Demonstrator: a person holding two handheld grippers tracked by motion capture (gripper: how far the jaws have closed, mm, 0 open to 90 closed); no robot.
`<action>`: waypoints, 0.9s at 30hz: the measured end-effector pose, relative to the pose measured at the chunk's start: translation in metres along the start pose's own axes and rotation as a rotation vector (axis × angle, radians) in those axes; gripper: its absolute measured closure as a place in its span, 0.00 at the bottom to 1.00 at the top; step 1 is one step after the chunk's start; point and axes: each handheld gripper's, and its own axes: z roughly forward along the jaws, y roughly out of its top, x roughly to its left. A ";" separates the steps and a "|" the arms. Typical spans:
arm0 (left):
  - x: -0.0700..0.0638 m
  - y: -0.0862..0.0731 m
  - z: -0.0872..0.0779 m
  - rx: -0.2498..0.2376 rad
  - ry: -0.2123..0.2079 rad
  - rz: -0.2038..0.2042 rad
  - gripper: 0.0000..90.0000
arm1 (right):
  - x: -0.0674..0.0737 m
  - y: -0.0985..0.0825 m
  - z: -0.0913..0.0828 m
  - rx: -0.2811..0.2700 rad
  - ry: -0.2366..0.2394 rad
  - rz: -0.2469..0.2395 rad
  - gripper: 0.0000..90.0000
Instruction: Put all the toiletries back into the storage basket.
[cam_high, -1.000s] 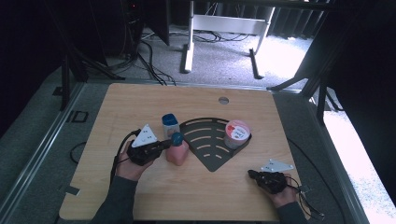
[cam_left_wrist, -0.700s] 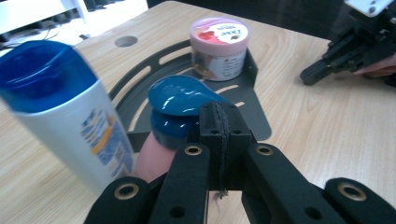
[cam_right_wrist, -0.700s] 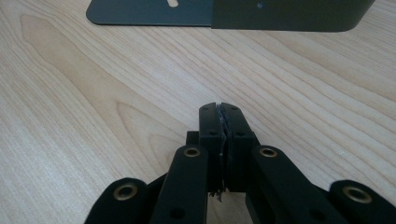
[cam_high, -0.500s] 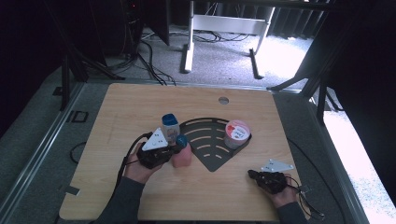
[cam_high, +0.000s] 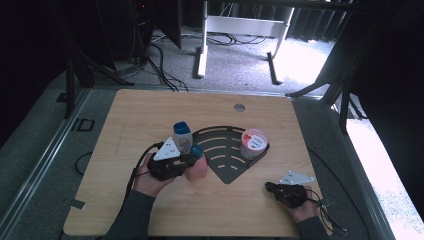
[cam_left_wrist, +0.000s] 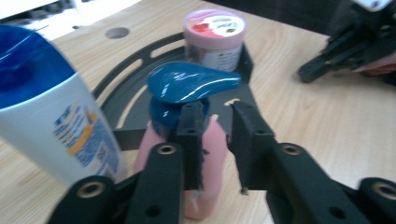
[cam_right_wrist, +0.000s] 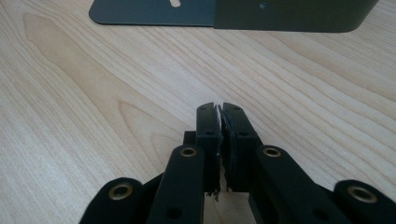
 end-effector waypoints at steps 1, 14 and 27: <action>0.001 -0.001 0.000 -0.003 -0.003 -0.009 0.79 | 0.000 0.000 0.000 0.000 0.000 0.000 0.95; 0.007 -0.003 0.014 0.009 0.058 -0.090 0.48 | 0.000 0.000 0.000 0.000 0.009 -0.004 0.92; 0.012 0.002 0.027 0.021 0.051 -0.109 0.43 | 0.000 0.000 0.000 -0.002 0.018 -0.005 0.90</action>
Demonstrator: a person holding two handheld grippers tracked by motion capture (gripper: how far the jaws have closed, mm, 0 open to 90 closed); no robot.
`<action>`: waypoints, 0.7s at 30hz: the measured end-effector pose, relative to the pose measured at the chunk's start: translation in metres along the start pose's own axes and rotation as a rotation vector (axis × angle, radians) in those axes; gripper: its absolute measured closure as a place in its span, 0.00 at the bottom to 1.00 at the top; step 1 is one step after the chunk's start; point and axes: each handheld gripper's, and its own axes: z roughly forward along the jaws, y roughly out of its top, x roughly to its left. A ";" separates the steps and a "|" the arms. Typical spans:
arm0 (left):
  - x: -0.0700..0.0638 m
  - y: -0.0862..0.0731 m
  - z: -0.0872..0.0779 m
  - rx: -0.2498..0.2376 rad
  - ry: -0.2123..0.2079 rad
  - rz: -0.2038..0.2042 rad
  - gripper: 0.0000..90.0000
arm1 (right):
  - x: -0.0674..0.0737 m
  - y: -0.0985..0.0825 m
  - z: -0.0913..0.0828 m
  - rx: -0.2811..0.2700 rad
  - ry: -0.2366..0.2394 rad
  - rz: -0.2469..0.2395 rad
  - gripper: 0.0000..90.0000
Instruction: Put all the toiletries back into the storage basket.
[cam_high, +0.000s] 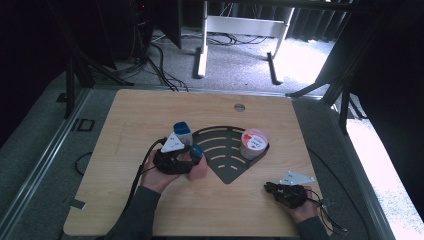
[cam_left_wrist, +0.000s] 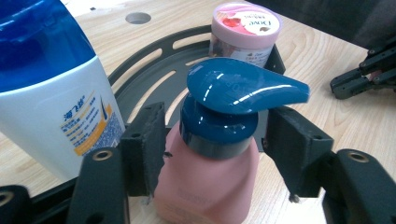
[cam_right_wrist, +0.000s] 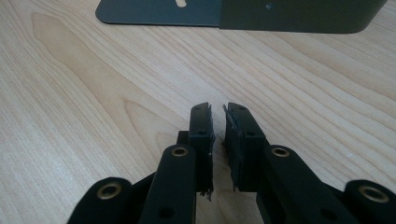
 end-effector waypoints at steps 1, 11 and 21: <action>0.000 0.001 0.001 0.001 0.003 0.000 0.43 | 0.000 0.000 0.000 0.000 0.000 0.000 0.89; -0.002 0.008 0.016 0.017 0.018 0.023 0.41 | 0.000 0.000 0.000 0.000 0.003 -0.002 0.88; 0.002 0.010 0.019 0.005 -0.003 0.021 0.46 | 0.001 0.000 0.000 0.000 0.004 -0.002 0.87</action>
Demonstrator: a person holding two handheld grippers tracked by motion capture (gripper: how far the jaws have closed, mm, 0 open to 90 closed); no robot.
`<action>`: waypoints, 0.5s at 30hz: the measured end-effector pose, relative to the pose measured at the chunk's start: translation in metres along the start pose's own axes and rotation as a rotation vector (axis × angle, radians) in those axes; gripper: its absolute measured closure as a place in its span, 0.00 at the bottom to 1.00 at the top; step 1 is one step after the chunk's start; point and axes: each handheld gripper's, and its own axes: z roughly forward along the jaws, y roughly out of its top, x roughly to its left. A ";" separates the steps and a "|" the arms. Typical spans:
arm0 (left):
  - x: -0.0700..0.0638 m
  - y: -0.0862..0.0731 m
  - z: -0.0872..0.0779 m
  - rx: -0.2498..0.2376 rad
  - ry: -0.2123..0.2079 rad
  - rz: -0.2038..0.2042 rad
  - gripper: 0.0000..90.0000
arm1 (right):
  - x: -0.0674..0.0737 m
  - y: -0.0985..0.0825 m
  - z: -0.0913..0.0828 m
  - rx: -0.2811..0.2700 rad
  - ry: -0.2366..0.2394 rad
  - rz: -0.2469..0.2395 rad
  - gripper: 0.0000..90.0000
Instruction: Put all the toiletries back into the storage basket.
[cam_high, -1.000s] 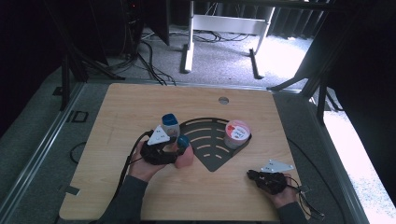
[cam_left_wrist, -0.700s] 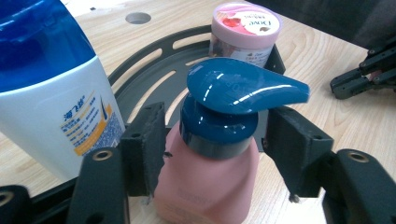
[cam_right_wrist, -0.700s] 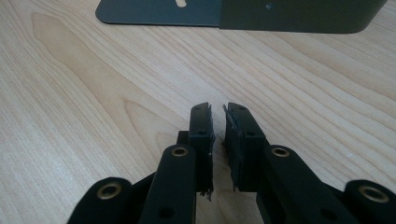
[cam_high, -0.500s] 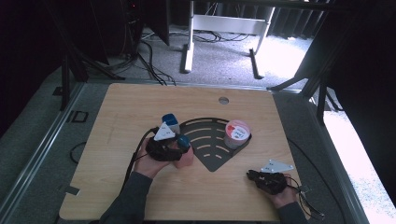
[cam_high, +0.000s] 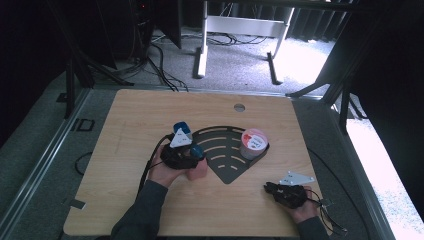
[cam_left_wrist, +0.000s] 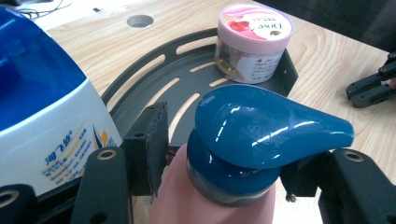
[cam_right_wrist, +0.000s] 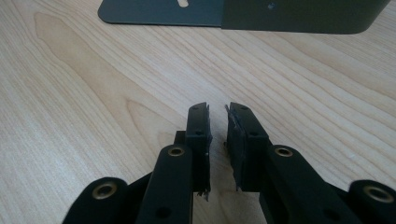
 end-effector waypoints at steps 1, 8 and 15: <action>0.000 0.000 0.000 -0.001 -0.005 0.004 0.52 | 0.000 0.000 0.000 0.000 0.000 0.000 0.87; -0.002 0.001 0.000 -0.001 0.000 0.018 0.58 | 0.000 0.000 0.000 -0.001 0.002 -0.001 0.87; -0.002 0.002 0.000 -0.003 0.007 0.012 0.58 | 0.000 0.000 0.000 -0.002 0.005 0.000 0.86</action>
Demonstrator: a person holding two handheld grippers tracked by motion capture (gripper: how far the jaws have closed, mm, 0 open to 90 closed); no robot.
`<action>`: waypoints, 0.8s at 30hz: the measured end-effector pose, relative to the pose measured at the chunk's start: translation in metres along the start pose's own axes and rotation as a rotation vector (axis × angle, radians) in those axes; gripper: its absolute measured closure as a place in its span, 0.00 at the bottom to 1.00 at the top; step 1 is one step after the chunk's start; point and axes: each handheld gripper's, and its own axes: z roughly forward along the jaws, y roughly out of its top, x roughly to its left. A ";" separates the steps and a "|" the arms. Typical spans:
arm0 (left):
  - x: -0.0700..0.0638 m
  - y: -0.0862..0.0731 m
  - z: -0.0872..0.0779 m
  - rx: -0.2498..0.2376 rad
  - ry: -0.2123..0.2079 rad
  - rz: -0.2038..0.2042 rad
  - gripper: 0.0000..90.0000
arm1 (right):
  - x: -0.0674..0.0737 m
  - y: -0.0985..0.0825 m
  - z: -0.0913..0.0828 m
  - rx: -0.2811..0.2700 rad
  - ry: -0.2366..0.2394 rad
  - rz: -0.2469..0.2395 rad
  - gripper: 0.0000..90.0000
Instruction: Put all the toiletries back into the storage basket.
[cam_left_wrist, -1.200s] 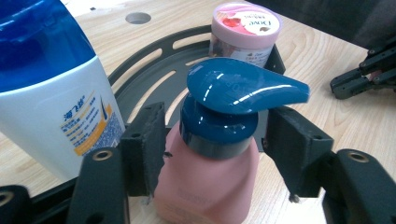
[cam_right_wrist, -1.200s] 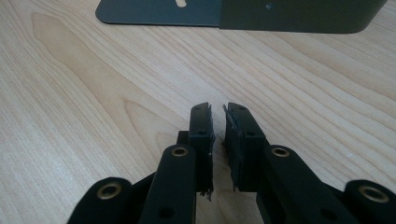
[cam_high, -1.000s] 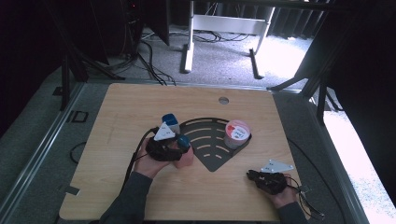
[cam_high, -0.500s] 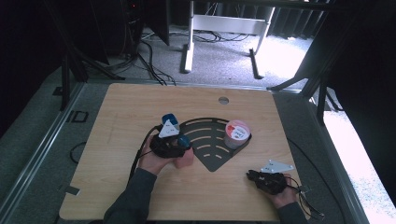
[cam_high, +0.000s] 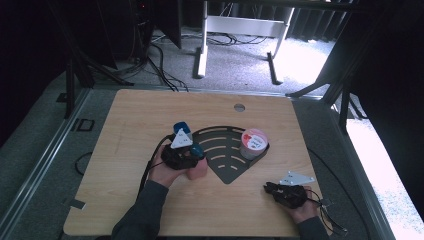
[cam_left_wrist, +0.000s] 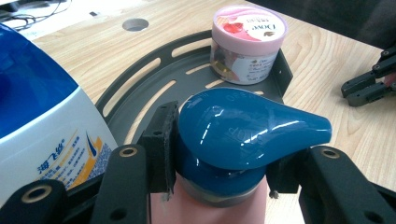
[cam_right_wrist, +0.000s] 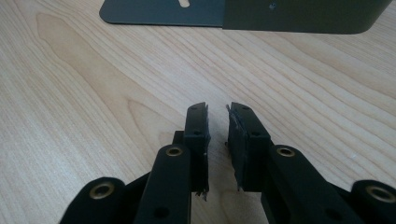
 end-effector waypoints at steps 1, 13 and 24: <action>0.000 0.000 0.000 0.003 -0.001 -0.001 0.58 | 0.000 0.000 0.000 0.000 0.001 0.000 0.86; 0.001 0.003 -0.002 0.028 -0.007 -0.002 0.58 | 0.000 0.000 0.000 -0.001 0.003 0.001 0.86; -0.005 0.017 -0.012 0.009 -0.019 0.002 0.59 | -0.001 0.000 0.000 -0.003 0.005 0.003 0.86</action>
